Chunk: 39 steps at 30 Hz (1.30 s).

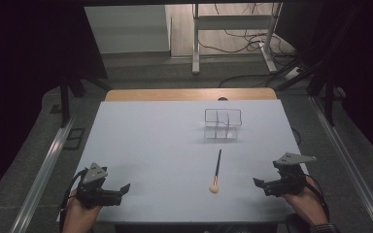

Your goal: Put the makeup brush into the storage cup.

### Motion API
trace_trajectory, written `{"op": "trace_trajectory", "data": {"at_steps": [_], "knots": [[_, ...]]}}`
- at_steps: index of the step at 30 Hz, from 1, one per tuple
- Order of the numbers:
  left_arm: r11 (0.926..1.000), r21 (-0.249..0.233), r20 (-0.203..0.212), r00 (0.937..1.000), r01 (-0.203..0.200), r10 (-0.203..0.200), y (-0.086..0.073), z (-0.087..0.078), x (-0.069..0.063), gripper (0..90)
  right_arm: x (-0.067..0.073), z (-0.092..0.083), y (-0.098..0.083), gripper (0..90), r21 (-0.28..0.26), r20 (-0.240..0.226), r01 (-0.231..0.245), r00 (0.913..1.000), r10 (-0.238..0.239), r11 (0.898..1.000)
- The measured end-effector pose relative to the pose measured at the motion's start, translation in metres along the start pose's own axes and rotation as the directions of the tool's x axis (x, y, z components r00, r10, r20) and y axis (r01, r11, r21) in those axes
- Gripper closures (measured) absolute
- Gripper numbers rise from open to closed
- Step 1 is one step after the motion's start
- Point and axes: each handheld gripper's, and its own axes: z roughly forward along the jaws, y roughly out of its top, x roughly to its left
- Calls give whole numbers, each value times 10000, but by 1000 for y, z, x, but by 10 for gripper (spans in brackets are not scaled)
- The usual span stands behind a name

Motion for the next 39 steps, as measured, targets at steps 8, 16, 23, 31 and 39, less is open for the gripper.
{"op": "trace_trajectory", "data": {"at_steps": [8,16,23,31,39], "knots": [[9998,176,265,9996,-36,31,1,5,0,0,0,0,2,0,-223,43,150,9999,-149,9996],[9997,230,291,9996,-48,42,1,7,0,0,-2,0,1,0,-104,223,-73,9997,75,9999],[9999,113,326,9994,94,-97,1,7,2,0,0,4,1,0,110,183,-81,9998,79,9999],[9999,79,326,9994,67,-70,1,7,2,0,1,5,2,0,151,226,69,9997,-73,9999],[9999,129,365,9993,46,-51,0,8,2,0,0,4,6,0,-8,332,119,9994,-119,9999]]}}
